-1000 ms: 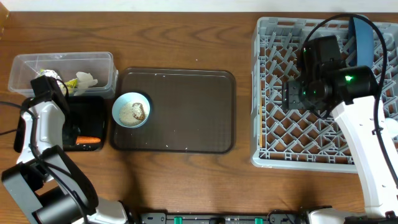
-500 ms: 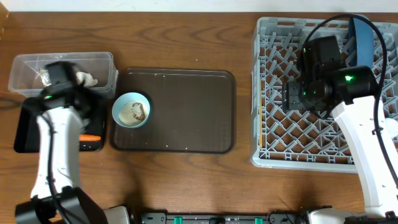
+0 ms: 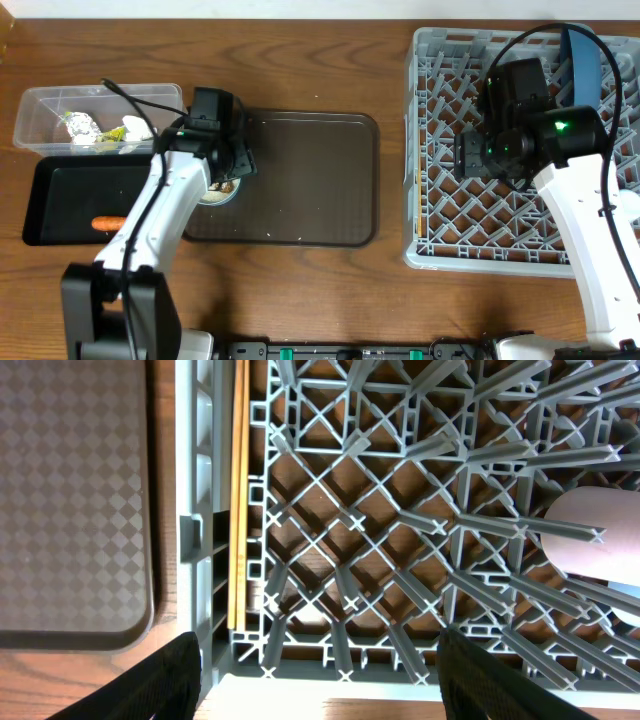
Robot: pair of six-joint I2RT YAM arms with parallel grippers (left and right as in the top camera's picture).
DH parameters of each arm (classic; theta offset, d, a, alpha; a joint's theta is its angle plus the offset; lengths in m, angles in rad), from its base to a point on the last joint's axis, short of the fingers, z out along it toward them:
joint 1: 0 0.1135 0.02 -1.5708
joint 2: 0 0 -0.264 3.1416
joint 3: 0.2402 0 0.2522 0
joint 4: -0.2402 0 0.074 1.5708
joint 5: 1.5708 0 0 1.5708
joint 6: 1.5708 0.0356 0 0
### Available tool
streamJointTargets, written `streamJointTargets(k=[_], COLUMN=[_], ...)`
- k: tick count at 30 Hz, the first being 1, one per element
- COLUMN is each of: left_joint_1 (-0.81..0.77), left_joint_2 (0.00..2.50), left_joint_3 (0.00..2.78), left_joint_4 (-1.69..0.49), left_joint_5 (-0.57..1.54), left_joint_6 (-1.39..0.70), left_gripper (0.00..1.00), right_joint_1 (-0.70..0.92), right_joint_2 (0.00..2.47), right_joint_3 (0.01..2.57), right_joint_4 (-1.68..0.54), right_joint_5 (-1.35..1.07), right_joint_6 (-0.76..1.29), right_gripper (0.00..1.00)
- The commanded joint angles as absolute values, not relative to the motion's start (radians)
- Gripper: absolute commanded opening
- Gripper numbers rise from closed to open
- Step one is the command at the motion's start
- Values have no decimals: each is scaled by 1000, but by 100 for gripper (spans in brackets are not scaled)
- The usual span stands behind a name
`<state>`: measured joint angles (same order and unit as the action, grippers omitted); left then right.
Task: Sort waste into correct bins and load items into the dishwasher rack
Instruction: 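Grasp the rim of the rice bowl with the left gripper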
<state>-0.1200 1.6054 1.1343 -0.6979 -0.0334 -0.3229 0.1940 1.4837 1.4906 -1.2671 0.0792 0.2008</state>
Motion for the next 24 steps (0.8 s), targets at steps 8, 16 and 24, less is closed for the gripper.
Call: streamJointTargets(k=[8,16,24], left_joint_1=[-133,-133,-136], left_joint_2=[1732,1794,1807], left_joint_3=[1155,1154,1146], left_joint_4=[-633,-618,-611], left_joint_5=[32,62,105], left_joint_6=[-245,-231,-218], left_gripper=[69,64,49], right_joint_1=[189,189,189], right_joint_2=[1480,1480,1480], right_joint_3=[1489,1489,1489], right_joint_4=[-1269,-1269,-1269], right_joint_5=[86,86,86], right_joint_6=[193,193,194], right_gripper=[71,71,71])
